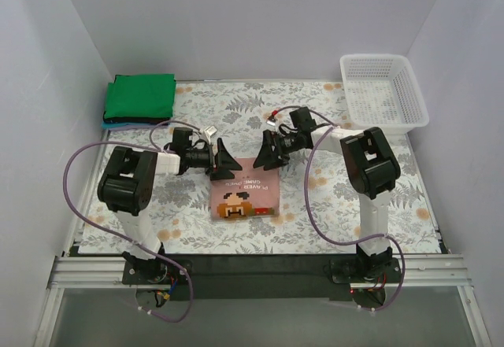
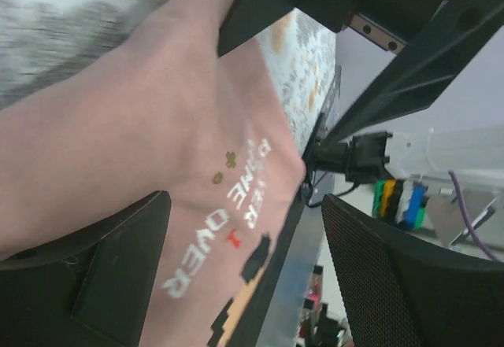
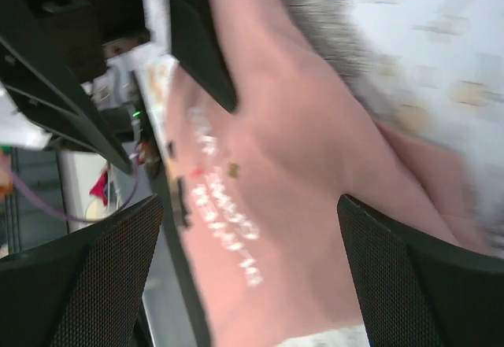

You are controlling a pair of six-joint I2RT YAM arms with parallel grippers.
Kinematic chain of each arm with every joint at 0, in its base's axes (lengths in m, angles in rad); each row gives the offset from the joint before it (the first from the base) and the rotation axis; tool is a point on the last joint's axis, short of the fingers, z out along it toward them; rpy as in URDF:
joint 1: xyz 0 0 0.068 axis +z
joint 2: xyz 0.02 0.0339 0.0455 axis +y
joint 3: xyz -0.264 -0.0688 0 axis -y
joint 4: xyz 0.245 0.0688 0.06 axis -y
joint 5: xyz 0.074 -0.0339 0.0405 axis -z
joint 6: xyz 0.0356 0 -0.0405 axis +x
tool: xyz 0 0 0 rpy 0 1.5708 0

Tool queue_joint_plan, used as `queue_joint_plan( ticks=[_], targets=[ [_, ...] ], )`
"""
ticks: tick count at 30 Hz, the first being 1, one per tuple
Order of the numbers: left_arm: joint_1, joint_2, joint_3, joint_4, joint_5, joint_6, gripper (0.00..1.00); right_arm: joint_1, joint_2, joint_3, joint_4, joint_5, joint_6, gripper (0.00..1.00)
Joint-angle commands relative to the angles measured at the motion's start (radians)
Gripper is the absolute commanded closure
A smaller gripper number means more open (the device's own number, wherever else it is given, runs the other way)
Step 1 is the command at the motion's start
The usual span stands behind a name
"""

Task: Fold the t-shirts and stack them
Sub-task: Fold the tshirt

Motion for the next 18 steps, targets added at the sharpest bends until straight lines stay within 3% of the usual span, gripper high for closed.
queue_joint_plan(
  ticks=[1,7,11,14,17,18],
  targets=[
    [0.098,0.078,0.034,0.07,0.002,-0.054,0.21,-0.069,0.067,0.055,-0.032,0.147,-0.045,0.02],
    [0.133,0.196,0.143,0.117,0.042,-0.077,0.17,-0.089,0.199,0.263,-0.159,0.251,-0.146,0.02],
    [0.145,0.124,0.203,0.068,0.075,-0.031,0.16,-0.097,0.17,0.406,-0.25,0.2,-0.186,0.02],
    [0.155,-0.004,0.203,-0.01,0.083,-0.008,0.14,-0.092,0.002,0.324,-0.238,0.113,-0.174,0.02],
    [0.123,-0.143,0.014,0.123,0.134,-0.176,0.11,-0.072,-0.193,0.087,-0.116,-0.016,-0.061,0.02],
    [0.122,-0.175,0.013,0.124,0.132,-0.201,0.11,-0.072,-0.219,0.086,-0.115,-0.03,-0.06,0.02]
  ],
)
